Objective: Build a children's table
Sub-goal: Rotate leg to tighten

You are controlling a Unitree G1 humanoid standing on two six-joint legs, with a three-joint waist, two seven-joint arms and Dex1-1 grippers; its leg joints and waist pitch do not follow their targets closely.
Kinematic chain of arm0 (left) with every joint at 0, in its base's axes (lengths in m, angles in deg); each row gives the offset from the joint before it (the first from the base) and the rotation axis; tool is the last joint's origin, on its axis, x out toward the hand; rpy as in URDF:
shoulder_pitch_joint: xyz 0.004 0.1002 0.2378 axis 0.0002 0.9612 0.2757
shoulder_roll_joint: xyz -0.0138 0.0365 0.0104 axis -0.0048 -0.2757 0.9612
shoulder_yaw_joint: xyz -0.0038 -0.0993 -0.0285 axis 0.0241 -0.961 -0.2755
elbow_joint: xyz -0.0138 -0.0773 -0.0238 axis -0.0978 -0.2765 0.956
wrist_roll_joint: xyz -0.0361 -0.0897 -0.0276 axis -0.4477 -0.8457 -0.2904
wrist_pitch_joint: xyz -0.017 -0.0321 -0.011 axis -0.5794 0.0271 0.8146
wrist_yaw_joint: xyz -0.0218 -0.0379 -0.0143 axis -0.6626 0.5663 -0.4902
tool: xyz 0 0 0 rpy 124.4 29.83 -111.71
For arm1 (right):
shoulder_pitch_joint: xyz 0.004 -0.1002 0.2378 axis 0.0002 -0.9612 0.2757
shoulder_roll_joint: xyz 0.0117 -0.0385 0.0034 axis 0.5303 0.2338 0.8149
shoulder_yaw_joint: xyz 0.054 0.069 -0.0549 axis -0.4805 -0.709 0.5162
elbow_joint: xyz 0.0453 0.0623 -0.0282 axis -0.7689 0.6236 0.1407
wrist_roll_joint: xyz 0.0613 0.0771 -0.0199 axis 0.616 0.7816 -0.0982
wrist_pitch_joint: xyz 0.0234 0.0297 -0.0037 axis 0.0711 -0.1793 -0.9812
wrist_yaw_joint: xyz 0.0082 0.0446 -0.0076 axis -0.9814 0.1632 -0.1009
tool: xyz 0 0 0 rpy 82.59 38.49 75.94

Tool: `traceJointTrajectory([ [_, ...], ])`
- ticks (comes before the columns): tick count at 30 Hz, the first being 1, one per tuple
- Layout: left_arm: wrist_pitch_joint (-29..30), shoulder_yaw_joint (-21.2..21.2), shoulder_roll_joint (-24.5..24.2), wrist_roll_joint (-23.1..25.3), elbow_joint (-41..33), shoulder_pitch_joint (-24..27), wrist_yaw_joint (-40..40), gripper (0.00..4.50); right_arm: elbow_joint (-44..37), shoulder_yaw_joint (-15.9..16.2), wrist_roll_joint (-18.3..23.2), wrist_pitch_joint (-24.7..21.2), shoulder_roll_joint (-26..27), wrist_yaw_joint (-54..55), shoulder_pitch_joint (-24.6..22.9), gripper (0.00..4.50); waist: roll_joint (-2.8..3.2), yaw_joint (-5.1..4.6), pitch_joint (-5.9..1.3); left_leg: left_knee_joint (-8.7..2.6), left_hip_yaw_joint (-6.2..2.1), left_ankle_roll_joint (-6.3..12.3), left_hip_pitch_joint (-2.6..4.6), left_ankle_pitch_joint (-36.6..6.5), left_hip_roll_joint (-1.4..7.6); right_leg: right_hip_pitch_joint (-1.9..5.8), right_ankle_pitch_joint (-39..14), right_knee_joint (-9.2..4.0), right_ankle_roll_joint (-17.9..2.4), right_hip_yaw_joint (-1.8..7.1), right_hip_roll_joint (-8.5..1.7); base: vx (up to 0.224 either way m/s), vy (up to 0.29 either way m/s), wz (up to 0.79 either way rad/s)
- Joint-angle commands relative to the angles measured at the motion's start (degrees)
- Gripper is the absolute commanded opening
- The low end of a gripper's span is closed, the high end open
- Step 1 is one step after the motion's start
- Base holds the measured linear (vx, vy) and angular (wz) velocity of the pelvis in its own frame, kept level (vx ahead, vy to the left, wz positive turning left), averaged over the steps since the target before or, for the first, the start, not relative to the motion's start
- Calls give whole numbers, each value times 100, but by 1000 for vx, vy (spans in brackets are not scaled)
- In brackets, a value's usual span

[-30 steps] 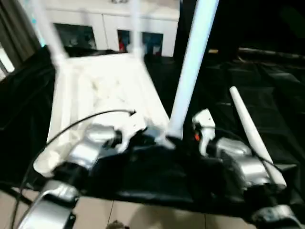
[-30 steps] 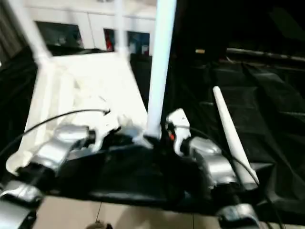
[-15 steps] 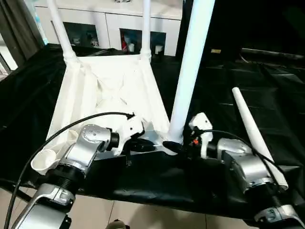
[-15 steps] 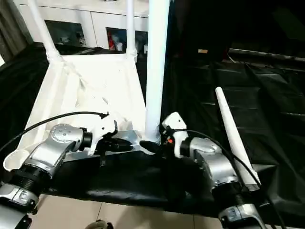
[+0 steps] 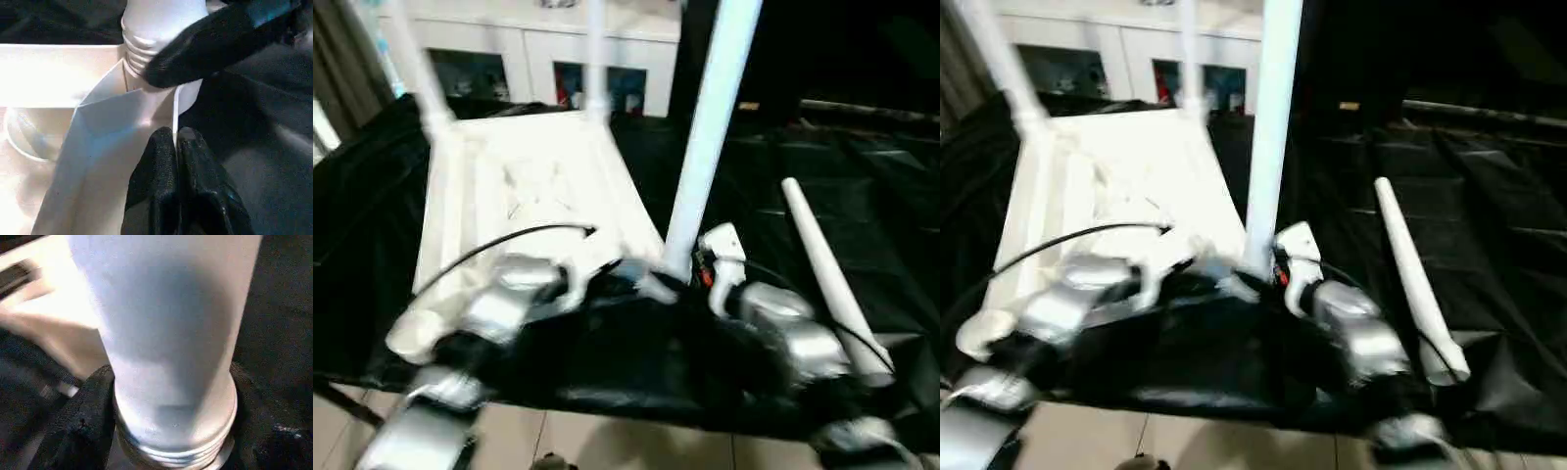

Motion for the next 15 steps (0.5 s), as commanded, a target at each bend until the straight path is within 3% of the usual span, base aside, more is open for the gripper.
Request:
traceJointTrajectory([
  [1, 252, -99, 346, 128, 360, -250, 847, 0, 576, -185, -236, -134, 213, 1125, 111, 279, -15, -63, -338, -387, -55, -292, 174, -1550, 134, 101, -929, -495, -1105, 218, -446, 0, 0, 0],
  [4, 343, -87, 696, 219, 676, -486, 1443, 0, 962, -307, -313, -27, 497, 1950, 358, 279, -30, -77, -366, -358, -49, -219, 152, -1347, 130, 137, -566, -485, -1081, 221, -444, 0, 0, 0],
  [9, 216, 5, 862, 305, 815, -585, 1463, 0, 1192, -227, -438, 328, 707, 1949, 570, 279, -25, -52, -384, -324, -44, 18, 113, -989, 114, 179, 140, -439, -1090, 205, -434, 0, 0, 0],
  [15, 101, 17, 830, 303, 789, -562, 1363, 0, 1201, -232, -410, 415, 728, 1831, 586, 279, -31, -62, -363, -351, -48, -1, 128, -1218, 131, 171, -234, -473, -1073, 206, -438, 0, 0, 0],
])
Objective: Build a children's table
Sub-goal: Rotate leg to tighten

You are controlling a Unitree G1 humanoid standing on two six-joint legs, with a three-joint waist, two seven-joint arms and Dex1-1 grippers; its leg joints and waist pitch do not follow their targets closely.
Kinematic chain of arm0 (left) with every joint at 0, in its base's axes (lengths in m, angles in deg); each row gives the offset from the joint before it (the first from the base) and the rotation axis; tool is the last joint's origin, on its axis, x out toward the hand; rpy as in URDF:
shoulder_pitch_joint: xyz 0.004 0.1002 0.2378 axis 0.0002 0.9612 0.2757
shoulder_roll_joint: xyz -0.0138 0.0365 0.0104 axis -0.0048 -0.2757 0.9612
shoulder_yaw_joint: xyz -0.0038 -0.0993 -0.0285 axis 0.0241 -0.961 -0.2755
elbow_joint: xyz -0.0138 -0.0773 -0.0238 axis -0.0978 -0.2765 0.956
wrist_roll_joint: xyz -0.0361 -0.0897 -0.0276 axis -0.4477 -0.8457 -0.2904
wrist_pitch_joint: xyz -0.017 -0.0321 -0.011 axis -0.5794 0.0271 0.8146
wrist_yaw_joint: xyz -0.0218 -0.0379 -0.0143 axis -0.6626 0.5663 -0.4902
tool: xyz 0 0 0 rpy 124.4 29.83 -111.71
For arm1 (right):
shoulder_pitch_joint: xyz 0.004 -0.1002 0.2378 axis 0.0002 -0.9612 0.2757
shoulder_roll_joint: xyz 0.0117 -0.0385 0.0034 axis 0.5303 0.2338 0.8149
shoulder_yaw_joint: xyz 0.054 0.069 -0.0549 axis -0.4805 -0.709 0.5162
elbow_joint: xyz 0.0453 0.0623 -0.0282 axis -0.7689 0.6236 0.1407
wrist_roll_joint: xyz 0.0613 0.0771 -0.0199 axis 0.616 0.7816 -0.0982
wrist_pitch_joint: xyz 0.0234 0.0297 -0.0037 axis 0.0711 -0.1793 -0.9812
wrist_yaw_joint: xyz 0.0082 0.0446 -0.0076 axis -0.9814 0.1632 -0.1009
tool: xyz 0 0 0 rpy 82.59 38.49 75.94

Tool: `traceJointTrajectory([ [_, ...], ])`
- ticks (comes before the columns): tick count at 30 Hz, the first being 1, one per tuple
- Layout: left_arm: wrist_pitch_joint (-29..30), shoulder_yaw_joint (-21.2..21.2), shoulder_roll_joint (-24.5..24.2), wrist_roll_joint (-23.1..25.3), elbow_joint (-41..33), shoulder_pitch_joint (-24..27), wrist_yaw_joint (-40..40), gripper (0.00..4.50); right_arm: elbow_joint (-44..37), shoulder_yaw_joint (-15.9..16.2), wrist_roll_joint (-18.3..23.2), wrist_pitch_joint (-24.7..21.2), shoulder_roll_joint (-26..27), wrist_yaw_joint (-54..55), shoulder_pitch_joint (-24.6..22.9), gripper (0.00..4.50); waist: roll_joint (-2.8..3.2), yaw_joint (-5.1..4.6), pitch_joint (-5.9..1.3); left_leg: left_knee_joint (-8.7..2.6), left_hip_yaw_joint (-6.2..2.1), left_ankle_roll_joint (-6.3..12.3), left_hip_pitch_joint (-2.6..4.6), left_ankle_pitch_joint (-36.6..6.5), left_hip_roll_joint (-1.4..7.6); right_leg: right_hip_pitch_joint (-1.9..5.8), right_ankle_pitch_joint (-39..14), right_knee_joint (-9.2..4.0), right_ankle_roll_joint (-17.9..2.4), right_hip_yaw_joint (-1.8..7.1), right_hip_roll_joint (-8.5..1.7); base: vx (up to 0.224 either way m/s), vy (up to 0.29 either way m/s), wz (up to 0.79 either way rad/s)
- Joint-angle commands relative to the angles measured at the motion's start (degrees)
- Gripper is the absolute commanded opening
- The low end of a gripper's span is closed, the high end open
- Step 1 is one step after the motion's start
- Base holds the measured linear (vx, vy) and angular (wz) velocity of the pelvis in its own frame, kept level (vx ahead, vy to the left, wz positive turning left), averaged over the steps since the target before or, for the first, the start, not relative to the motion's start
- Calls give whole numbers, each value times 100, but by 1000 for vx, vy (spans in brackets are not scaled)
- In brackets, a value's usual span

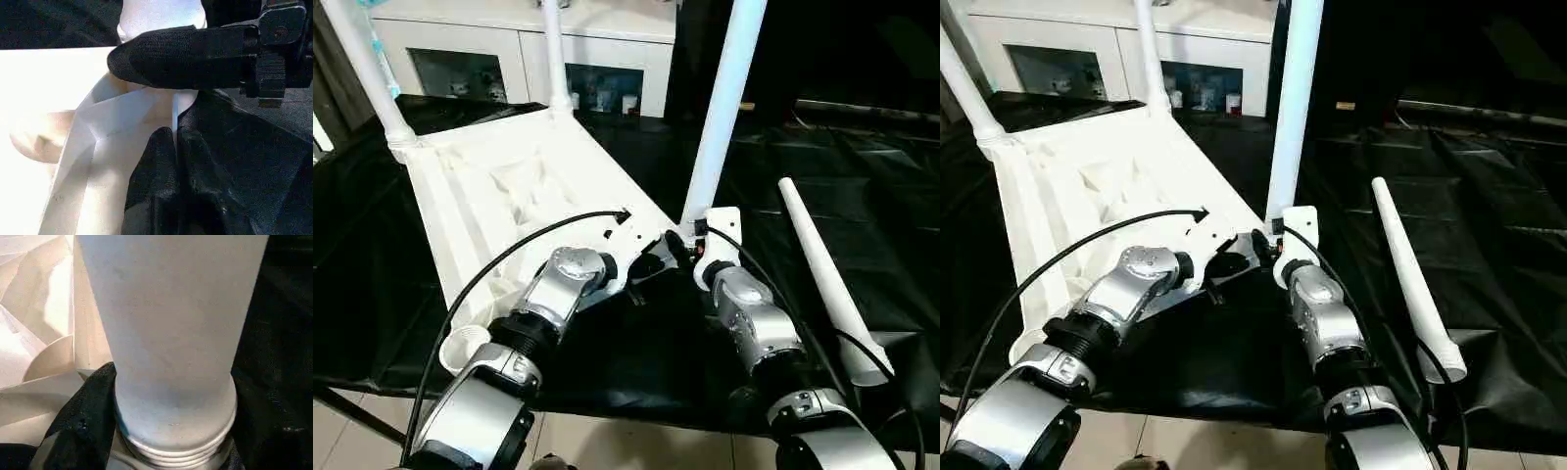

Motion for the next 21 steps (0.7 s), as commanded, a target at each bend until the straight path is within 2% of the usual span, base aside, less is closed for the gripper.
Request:
traceJointTrajectory([
  [1, -89, 41, 37, 56, 79, -43, 52, 0, 177, 159, -153, -85, 78, -114, -65, 279, -28, -9, -363, -344, -48, -2, 132, -1196, 137, 166, -185, -453, -1083, 213, -430, 0, 0, 0],
  [3, -89, 41, 37, 56, 79, -43, 52, 0, 177, 159, -153, -85, 78, -114, -65, 279, -26, -13, -353, -350, -47, -4, 137, -1242, 138, 156, -227, -460, -1088, 213, -428, 0, 0, 0],
  [4, -124, 37, 30, 36, 70, -33, 8, 0, 191, 143, -112, -41, 92, -167, -54, 313, -32, -12, -351, -353, -45, -11, 140, -1282, 139, 155, -291, -470, -1084, 215, -432, 0, 0, 0],
  [5, -246, 35, -201, -67, -145, 134, -396, 0, -179, 230, 61, -144, -142, -877, -170, 313, -56, 5, -352, -349, -53, 20, 138, -1264, 137, 182, -314, -475, -1059, 209, -433, 0, 0, 0],
  [6, -426, 44, -416, -163, -334, 284, -788, 0, -540, 359, 170, -233, -415, -1544, -305, 313, -56, 5, -352, -349, -53, 20, 138, -1264, 137, 182, -314, -475, -1059, 209, -433, 0, 0, 0],
  [7, -506, 53, -564, -227, -437, 370, -1050, 0, -791, 486, 230, -293, -646, -2012, -414, 313, -64, 16, -360, -330, -43, 163, 101, -1146, 145, 193, -83, -454, -1019, 220, -444, 0, 0, 0],
  [9, -735, 84, -907, -391, -657, 551, -1710, 0, -1381, 840, 328, -360, -1244, -3091, -702, 313, -90, 58, -353, -308, -44, 299, 89, -1026, 139, 232, 99, -456, -980, 211, -422, 0, 0, 0],
  [10, -721, 82, -990, -438, -721, 588, -1865, 0, -1507, 914, 364, -366, -1404, -3344, -774, 313, -90, 91, -353, -308, -35, 329, 105, -1008, 164, 193, 95, -439, -979, 217, -436, 0, 0, 0],
  [14, -743, 25, -1123, -449, -720, 597, -1964, 0, -1572, 906, 449, -329, -1659, -3727, -813, 313, -68, 115, -360, -323, -32, 206, 126, -1043, 176, 151, -114, -422, -1120, 198, -426, 0, 0, 0],
  [16, -732, 3, -1166, -484, -740, 606, -2044, 0, -1509, 827, 455, -316, -1691, -3800, -773, 313, -89, 106, -361, -316, -25, 198, 114, -1001, 163, 157, -26, -409, -1179, 200, -424, 0, 0, 0],
  [17, -699, 2, -1243, -590, -895, 680, -2288, 0, -1568, 821, 519, -371, -1770, -3995, -773, 313, -75, 116, -373, -302, -23, 225, 113, -919, 159, 164, 79, -395, -1202, 203, -434, 0, 0, 0],
  [21, -779, 5, -1327, -646, -968, 741, -2473, 0, -1749, 955, 606, -443, -1953, -4398, -808, 313, -80, 143, -416, -232, -10, 445, 77, -478, 137, 177, 884, -303, -1275, 194, -392, 0, 0, 0],
])
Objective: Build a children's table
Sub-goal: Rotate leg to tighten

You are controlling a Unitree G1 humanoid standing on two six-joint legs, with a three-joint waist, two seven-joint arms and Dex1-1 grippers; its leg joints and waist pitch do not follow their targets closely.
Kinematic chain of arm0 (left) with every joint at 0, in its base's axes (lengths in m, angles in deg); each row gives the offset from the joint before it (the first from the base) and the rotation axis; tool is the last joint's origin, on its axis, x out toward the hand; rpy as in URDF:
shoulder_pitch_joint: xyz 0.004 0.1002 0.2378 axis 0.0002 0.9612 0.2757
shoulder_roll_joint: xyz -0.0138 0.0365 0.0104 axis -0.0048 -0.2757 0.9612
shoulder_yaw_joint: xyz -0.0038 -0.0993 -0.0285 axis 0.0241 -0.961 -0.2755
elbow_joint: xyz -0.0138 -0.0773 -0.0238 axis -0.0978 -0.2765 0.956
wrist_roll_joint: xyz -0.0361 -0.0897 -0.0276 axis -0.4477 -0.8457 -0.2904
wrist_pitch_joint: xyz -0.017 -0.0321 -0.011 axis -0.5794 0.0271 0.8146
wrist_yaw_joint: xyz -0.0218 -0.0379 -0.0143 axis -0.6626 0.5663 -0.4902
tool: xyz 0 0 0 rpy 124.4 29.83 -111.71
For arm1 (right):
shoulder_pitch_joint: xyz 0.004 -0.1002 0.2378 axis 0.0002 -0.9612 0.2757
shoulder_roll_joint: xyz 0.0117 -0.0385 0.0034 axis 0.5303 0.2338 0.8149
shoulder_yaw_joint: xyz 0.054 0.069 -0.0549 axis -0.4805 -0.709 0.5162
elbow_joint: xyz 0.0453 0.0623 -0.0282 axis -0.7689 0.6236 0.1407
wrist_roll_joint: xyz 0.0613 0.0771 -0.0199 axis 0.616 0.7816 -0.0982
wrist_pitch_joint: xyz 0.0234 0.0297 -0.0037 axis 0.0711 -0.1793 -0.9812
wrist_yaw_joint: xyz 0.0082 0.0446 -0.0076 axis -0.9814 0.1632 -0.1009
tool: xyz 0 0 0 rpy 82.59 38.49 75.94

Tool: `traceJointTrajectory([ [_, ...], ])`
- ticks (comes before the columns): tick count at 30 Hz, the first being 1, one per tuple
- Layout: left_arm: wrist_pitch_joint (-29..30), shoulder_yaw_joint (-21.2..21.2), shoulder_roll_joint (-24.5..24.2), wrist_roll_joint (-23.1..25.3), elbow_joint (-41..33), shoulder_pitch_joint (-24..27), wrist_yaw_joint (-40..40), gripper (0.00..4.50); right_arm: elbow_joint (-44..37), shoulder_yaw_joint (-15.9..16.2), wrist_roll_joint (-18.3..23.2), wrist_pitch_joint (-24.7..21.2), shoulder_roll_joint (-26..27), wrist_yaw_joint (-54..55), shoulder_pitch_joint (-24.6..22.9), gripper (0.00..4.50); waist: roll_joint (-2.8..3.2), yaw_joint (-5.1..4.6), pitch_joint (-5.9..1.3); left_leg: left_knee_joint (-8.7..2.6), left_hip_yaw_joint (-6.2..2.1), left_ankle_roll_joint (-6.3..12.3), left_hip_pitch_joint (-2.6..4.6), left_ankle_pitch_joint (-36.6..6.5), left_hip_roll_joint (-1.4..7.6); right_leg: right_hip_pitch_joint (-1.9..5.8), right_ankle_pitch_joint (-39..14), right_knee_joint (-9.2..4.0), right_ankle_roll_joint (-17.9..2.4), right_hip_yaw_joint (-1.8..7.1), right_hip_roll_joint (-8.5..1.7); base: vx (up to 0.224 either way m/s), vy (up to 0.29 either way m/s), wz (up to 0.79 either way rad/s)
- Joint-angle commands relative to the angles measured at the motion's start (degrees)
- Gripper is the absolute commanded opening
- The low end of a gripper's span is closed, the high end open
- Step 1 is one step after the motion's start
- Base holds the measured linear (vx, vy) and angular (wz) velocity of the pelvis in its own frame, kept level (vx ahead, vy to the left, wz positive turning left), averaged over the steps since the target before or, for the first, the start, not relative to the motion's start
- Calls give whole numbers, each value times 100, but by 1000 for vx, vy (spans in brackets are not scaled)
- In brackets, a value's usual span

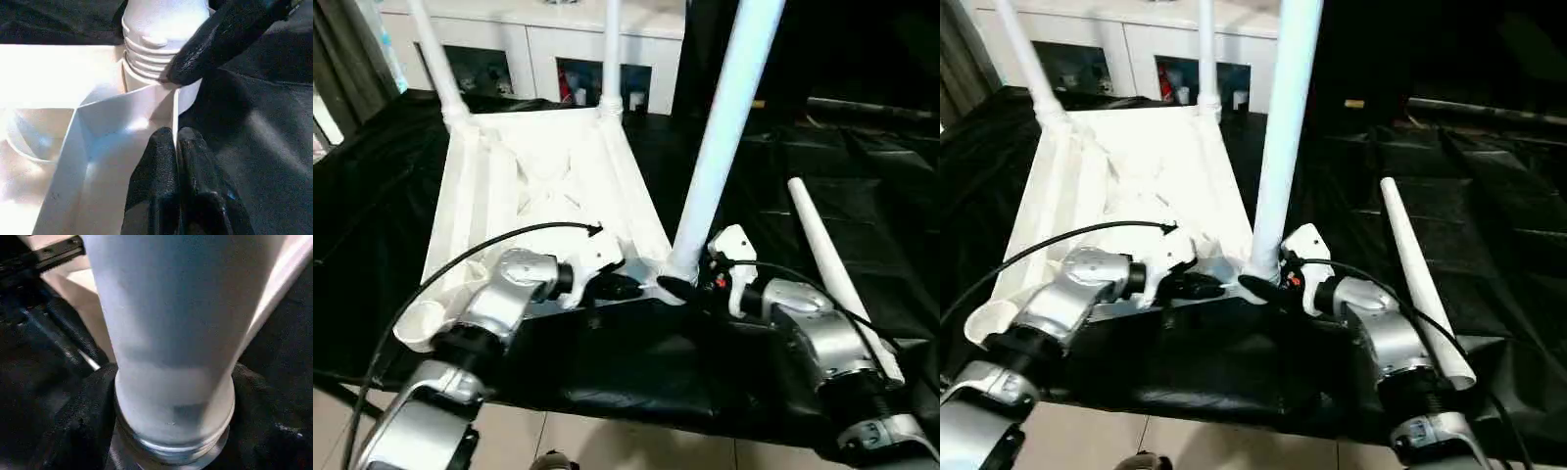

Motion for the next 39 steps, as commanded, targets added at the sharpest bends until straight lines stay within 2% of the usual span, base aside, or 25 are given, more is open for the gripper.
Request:
traceJointTrajectory([
  [1, -111, -138, -54, -189, -22, 95, -71, 0, -241, 60, 71, -48, -208, -378, -7, 313, -64, 2, -433, -209, -22, 483, 140, -407, 138, 241, 1041, -297, -1285, 186, -387, 0, 0, 0],
  [3, -116, -137, -53, -184, -23, 97, -79, 0, -202, 34, 54, -23, -182, -316, 11, 313, -69, 3, -417, -212, -16, 505, 133, -497, 139, 222, 970, -303, -1325, 180, -394, 0, 0, 0],
  [7, -97, -141, -40, -178, -50, 104, -60, 0, -125, -77, 89, -112, -11, -171, 34, 303, -82, -14, -405, -240, -25, 376, 147, -744, 156, 220, 405, -345, -1302, 181, -414, 0, 0, 0],
  [10, -69, -137, -31, -145, -34, 90, 18, 0, -55, -76, 34, -138, 61, 18, 41, 284, -71, -23, -405, -242, -25, 332, 149, -730, 152, 210, 380, -342, -1292, 189, -415, 0, 0, 0],
  [12, 32, -145, 13, -84, 16, 58, 175, 0, 76, -93, -65, -119, 208, 389, 40, 283, -70, -29, -406, -242, -25, 313, 145, -703, 150, 205, 419, -335, -1293, 191, -417, 0, 0, 0],
  [13, 58, -162, 58, -49, 52, 34, 307, 0, 157, -115, -141, -80, 317, 650, 40, 280, -91, -45, -405, -247, -25, 297, 132, -697, 144, 216, 424, -333, -1299, 189, -423, 0, 0, 0],
  [15, 150, -169, 153, 26, 113, -14, 554, 0, 313, -240, -181, -113, 576, 1188, 65, 276, -82, -73, -399, -258, -31, 250, 138, -739, 140, 205, 319, -343, -1285, 187, -423, 0, 0, 0],
  [20, 422, -184, 516, 193, 417, -226, 1287, 0, 717, -556, -201, -174, 1165, 2373, 248, 276, -65, -188, -361, -314, -45, -26, 159, -1200, 129, 192, -436, -430, -1192, 205, -431, 0, 0, 0],
  [22, 555, -259, 671, 259, 634, -384, 1773, 0, 861, -718, -116, -220, 1351, 2743, 342, 276, -55, -186, -362, -317, -47, -67, 184, -1286, 139, 180, -447, -439, -1167, 216, -431, 0, 0, 0],
  [23, 555, -259, 671, 259, 634, -384, 1773, 0, 861, -718, -116, -220, 1351, 2743, 342, 276, -59, -180, -370, -313, -48, -73, 188, -1270, 136, 187, -409, -434, -1163, 216, -432, 0, 0, 0],
  [24, 604, -282, 789, 261, 764, -505, 1975, 0, 980, -782, -114, -215, 1492, 3008, 422, 276, -65, -174, -379, -305, -46, -48, 174, -1168, 131, 199, -225, -417, -1164, 218, -427, 0, 0, 0],
  [28, 507, -250, 885, 249, 784, -573, 1921, 0, 1038, -676, -234, -38, 1624, 3010, 497, 276, -72, -157, -398, -279, -41, 72, 153, -915, 116, 226, 297, -378, -1193, 208, -421, 0, 0, 0],
  [31, 511, -230, 862, 286, 776, -539, 1896, 0, 1061, -706, -258, 24, 1654, 2980, 522, 276, -81, -161, -387, -282, -39, 124, 152, -942, 117, 225, 263, -389, -1190, 206, -422, 0, 0, 0],
  [33, 501, -227, 848, 293, 788, -531, 1894, 0, 1083, -741, -233, 50, 1648, 2961, 538, 332, -86, -165, -381, -292, -41, 99, 157, -1043, 123, 221, 63, -404, -1182, 205, -427, 0, 0, 0],
  [34, 496, -222, 817, 291, 780, -510, 1859, 0, 1064, -826, -104, 29, 1649, 2861, 547, 346, -90, -164, -383, -294, -44, 96, 159, -1043, 128, 223, 31, -402, -1176, 206, -427, 0, 0, 0],
  [39, 473, -224, 776, 289, 808, -494, 1842, 0, 1071, -924, 42, 24, 1625, 2735, 601, 393, -97, -168, -379, -294, -39, 134, 159, -1028, 132, 217, 44, -403, -1191, 208, -429, 0, 0, 0],
])
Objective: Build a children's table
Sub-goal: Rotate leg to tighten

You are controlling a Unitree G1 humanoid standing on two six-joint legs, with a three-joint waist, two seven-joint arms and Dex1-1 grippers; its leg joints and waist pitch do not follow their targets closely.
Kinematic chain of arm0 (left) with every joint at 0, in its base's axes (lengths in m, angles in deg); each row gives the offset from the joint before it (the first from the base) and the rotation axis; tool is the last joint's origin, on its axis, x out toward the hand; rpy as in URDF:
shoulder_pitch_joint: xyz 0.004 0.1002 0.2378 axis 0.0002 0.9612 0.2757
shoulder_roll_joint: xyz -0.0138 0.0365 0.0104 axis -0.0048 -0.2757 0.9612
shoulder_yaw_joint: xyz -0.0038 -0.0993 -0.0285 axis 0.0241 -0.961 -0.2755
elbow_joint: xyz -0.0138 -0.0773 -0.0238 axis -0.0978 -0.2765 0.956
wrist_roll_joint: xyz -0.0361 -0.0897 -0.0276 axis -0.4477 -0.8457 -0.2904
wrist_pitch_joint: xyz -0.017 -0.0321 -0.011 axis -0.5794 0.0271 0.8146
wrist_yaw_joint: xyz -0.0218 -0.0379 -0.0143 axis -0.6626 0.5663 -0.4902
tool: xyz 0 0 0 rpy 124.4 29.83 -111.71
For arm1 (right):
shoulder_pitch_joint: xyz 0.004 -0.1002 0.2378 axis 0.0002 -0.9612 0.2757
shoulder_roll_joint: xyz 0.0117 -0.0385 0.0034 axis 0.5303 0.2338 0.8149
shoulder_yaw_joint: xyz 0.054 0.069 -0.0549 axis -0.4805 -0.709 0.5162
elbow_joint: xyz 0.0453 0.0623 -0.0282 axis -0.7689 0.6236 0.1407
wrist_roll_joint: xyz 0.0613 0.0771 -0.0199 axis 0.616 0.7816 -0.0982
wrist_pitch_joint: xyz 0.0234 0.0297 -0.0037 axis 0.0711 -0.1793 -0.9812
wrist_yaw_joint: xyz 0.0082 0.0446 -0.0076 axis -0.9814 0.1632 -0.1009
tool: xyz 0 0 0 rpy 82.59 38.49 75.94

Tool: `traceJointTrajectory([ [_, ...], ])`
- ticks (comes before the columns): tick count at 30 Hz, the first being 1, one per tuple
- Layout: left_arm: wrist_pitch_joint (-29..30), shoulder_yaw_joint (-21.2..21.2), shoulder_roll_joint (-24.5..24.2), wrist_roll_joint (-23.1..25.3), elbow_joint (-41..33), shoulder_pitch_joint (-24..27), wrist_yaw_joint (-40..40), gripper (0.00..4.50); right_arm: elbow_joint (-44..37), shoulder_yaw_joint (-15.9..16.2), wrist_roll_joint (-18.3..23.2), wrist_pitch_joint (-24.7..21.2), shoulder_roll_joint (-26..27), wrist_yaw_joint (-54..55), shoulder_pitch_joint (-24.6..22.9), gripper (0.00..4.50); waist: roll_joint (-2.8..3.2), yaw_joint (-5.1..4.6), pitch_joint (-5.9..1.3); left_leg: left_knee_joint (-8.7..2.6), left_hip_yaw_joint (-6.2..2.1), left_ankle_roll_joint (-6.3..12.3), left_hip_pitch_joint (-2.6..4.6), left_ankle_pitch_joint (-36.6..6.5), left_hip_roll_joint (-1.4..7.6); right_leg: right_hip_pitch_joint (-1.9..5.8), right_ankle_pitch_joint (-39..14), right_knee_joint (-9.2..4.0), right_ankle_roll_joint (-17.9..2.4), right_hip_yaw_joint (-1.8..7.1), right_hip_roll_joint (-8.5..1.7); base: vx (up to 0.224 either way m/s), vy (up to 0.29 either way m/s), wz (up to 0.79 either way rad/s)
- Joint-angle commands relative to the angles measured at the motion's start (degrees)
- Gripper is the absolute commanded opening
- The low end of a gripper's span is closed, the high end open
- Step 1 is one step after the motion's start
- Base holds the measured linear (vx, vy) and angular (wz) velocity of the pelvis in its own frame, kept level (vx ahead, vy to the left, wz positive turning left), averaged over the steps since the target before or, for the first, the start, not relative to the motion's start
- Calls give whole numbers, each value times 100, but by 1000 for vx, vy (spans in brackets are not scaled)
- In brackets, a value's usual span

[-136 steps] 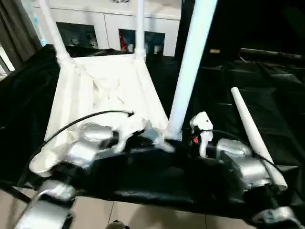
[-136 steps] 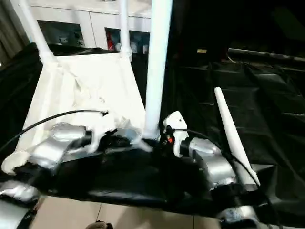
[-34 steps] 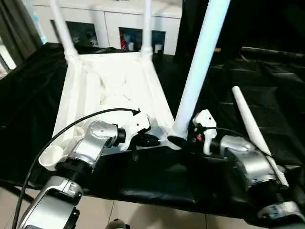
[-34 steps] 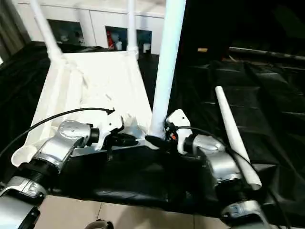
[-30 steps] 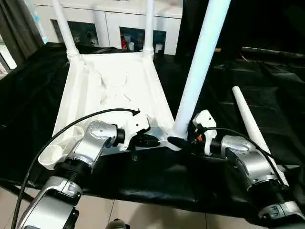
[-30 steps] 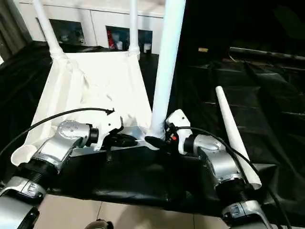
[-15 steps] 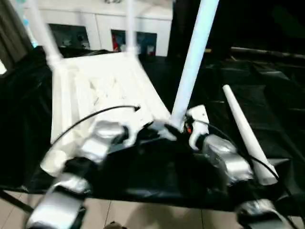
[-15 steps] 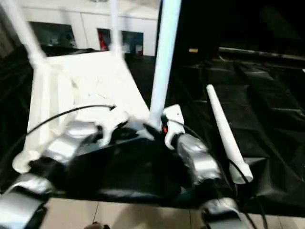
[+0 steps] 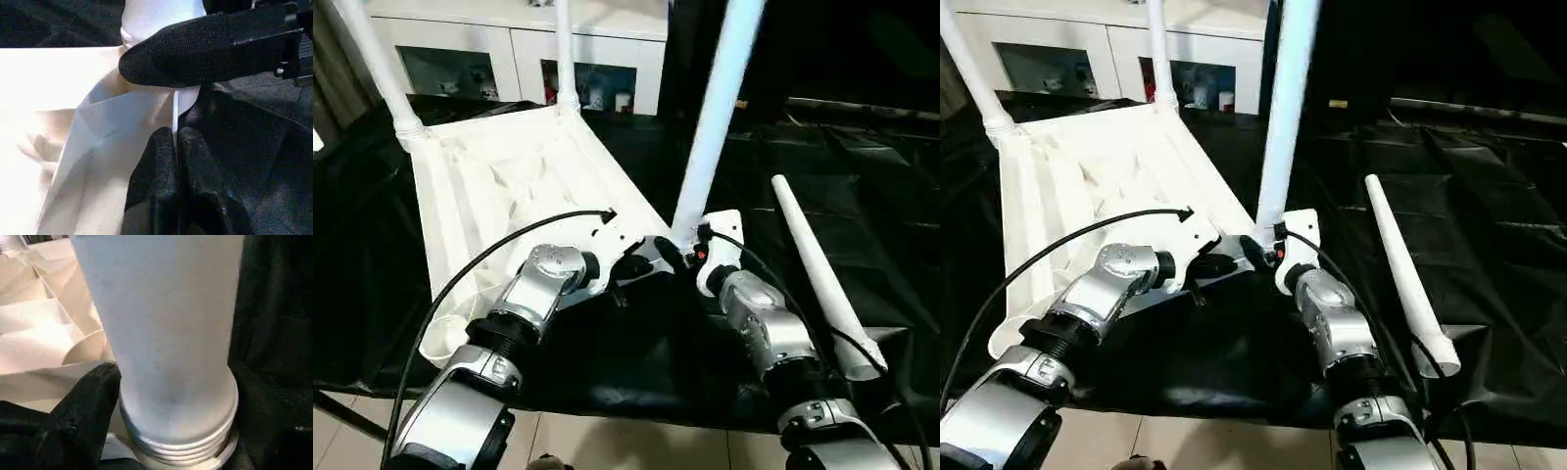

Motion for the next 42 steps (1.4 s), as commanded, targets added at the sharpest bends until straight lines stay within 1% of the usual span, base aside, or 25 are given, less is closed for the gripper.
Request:
traceJointTrajectory([
  [1, -56, -84, -20, -24, 90, 26, 49, 0, 44, 21, 143, -74, 23, -208, 91, 400, -46, 26, -365, -329, -39, 127, 146, -1056, 133, 219, 7, -453, -1188, 202, -427, 0, 0, 0],
  [2, -57, -84, -25, -25, 86, 29, 39, 0, 48, 12, 144, -61, 19, -245, 99, 400, -48, 23, -364, -331, -39, 128, 147, -1058, 135, 216, 1, -452, -1188, 201, -423, 0, 0, 0],
  [4, -56, -82, -29, -26, 78, 32, 33, 0, 44, 5, 145, -59, 13, -275, 101, 432, -46, 21, -364, -331, -40, 125, 146, -1042, 135, 214, 30, -451, -1194, 201, -422, 0, 0, 0],
  [6, -76, -65, -46, -31, 72, 29, -21, 0, 13, 90, 49, -42, -78, -429, 104, 437, -39, 21, -365, -327, -37, 114, 145, -1056, 131, 219, 23, -453, -1193, 203, -423, 0, 0, 0],
  [7, -119, -47, -68, -30, 66, 32, -76, 0, -34, 215, -76, -20, -175, -539, 83, 446, -43, 19, -366, -324, -36, 115, 135, -1020, 125, 227, 60, -449, -1188, 205, -421, 0, 0, 0],
  [10, -194, -12, -136, -56, -5, 75, -260, 0, -157, 494, -334, 77, -413, -792, 3, 446, -47, 21, -365, -317, -38, 115, 139, -990, 122, 229, 89, -453, -1175, 200, -414, 0, 0, 0],
  [12, -328, 23, -231, -102, -136, 156, -501, 0, -335, 641, -405, 120, -659, -1147, -101, 446, -40, 29, -364, -313, -38, 133, 135, -997, 123, 236, 114, -454, -1160, 201, -412, 0, 0, 0],
  [13, -417, 55, -319, -144, -249, 227, -716, 0, -468, 675, -364, 111, -820, -1413, -164, 446, -48, 37, -365, -311, -36, 154, 136, -989, 129, 235, 159, -448, -1148, 206, -415, 0, 0, 0],
  [14, -475, 74, -379, -173, -318, 273, -859, 0, -548, 690, -333, 103, -917, -1578, -199, 446, -28, 45, -366, -311, -43, 168, 134, -1014, 129, 242, 155, -450, -1148, 204, -421, 0, 0, 0],
  [15, -475, 74, -379, -173, -318, 273, -859, 0, -548, 690, -333, 103, -917, -1578, -199, 446, -35, 48, -369, -309, -41, 178, 134, -1026, 136, 244, 160, -452, -1140, 205, -421, 0, 0, 0],
  [16, -514, 116, -561, -333, -618, 441, -1352, 0, -781, 731, -249, 99, -1201, -2046, -302, 446, -20, 51, -373, -310, -43, 179, 145, -1061, 142, 237, 182, -445, -1171, 199, -411, 0, 0, 0],
  [18, -518, 126, -614, -387, -710, 489, -1500, 0, -843, 741, -224, 94, -1277, -2174, -329, 446, -28, 56, -372, -307, -36, 206, 140, -983, 147, 235, 313, -425, -1217, 203, -402, 0, 0, 0],
  [20, -512, 195, -821, -466, -971, 620, -1894, 0, -1055, 778, -122, 14, -1534, -2624, -418, 446, -5, 66, -373, -310, -37, 212, 153, -1051, 153, 216, 275, -425, -1260, 194, -395, 0, 0, 0],
  [21, -499, 209, -883, -493, -1040, 655, -2014, 0, -1110, 802, -93, -7, -1616, -2770, -443, 446, -5, 66, -373, -310, -37, 212, 153, -1051, 153, 216, 275, -425, -1260, 194, -395, 0, 0, 0],
  [22, -509, 228, -982, -531, -1134, 706, -2201, 0, -1163, 868, -94, -5, -1742, -2980, -476, 446, -5, 92, -373, -304, -33, 229, 160, -1057, 168, 217, 293, -421, -1282, 195, -399, 0, 0, 0],
  [25, -495, 231, -1018, -556, -1184, 731, -2300, 0, -1162, 937, -131, 22, -1802, -3101, -491, 446, -4, 130, -373, -301, -23, 211, 164, -1065, 160, 202, 265, -418, -1306, 194, -395, 0, 0, 0],
  [29, -496, 210, -1014, -553, -1217, 745, -2297, 0, -1169, 987, -120, 0, -1800, -3214, -505, 446, -16, 162, -382, -301, -29, 161, 159, -1033, 156, 213, 256, -409, -1288, 194, -404, 0, 0, 0],
  [30, -496, 210, -1014, -553, -1217, 745, -2297, 0, -1169, 987, -120, 0, -1800, -3214, -505, 431, -13, 164, -384, -298, -28, 167, 161, -1008, 155, 209, 297, -407, -1288, 193, -403, 0, 0, 0],
  [31, -494, 209, -1004, -552, -1220, 743, -2292, 0, -1156, 990, -111, -7, -1774, -3227, -503, 431, -16, 166, -386, -295, -28, 176, 158, -990, 153, 212, 332, -403, -1293, 193, -404, 0, 0, 0],
  [36, -423, 215, -1034, -577, -1355, 789, -2326, 0, -1213, 1034, -59, -87, -1734, -3362, -541, 385, -16, 175, -393, -286, -30, 229, 152, -916, 157, 215, 422, -389, -1299, 186, -402, 0, 0, 0],
  [37, -412, 212, -1037, -578, -1377, 800, -2335, 0, -1226, 1042, -56, -90, -1734, -3376, -552, 376, -26, 170, -396, -279, -28, 246, 146, -876, 153, 219, 493, -380, -1307, 185, -397, 0, 0, 0],
  [38, -412, 212, -1037, -578, -1377, 800, -2335, 0, -1226, 1042, -56, -90, -1734, -3376, -552, 376, -24, 174, -398, -278, -28, 254, 148, -863, 151, 217, 505, -381, -1313, 184, -397, 0, 0, 0],
  [39, -409, 207, -1039, -575, -1377, 804, -2334, 0, -1220, 1050, -55, -88, -1723, -3381, -559, 354, -26, 174, -397, -276, -27, 260, 145, -851, 150, 218, 514, -379, -1312, 183, -394, 0, 0, 0],
  [41, -410, 201, -1042, -571, -1374, 811, -2327, 0, -1229, 1058, -41, -105, -1712, -3406, -578, 338, -27, 174, -393, -279, -26, 254, 147, -886, 149, 215, 416, -387, -1302, 183, -398, 0, 0, 0],
  [42, -410, 201, -1042, -571, -1374, 811, -2327, 0, -1229, 1058, -41, -105, -1712, -3406, -578, 338, -26, 174, -395, -278, -28, 254, 147, -881, 151, 217, 412, -385, -1299, 183, -399, 0, 0, 0],
])
